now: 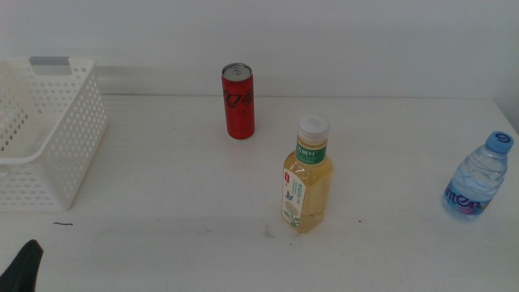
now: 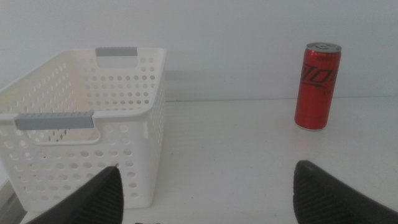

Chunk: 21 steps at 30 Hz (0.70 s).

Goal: Use arms to grab the bottles and put them into the dustbin to the left of the table.

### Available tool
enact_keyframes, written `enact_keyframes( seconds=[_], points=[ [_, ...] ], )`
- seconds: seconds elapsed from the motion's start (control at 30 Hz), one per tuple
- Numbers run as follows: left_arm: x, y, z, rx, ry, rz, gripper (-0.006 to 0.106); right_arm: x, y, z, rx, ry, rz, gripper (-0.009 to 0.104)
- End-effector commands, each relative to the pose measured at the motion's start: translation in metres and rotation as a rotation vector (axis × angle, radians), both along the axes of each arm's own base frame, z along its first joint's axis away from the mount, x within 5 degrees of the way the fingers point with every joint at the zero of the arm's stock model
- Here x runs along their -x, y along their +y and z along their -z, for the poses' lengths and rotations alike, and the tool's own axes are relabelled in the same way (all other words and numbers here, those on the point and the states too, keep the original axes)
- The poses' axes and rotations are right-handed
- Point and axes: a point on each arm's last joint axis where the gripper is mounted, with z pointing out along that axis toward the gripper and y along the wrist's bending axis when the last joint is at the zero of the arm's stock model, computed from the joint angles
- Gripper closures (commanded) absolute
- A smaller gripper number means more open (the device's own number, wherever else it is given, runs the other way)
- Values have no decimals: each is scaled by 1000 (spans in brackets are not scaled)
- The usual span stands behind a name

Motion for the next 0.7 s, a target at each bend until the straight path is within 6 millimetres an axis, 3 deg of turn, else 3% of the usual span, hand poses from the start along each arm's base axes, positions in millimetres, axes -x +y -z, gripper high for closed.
enact_keyframes(
  seconds=[0.0, 0.1, 0.33, 0.47, 0.67],
  points=[
    [0, 0, -1, 2, -17, -1, 7, 0, 0, 0, 3, -14, 8, 4],
    [-8, -3, -5, 18, -26, 28, 7, 0, 0, 0, 3, -14, 8, 4],
    [-58, -28, -13, -34, -123, 223, 7, 0, 0, 0, 3, -14, 8, 4],
    [-79, -47, -1, -10, -136, 331, 7, 0, 0, 0, 3, -14, 8, 4],
    [-91, -55, 14, -68, -141, 369, 7, 0, 0, 0, 3, -14, 8, 4]
  ],
)
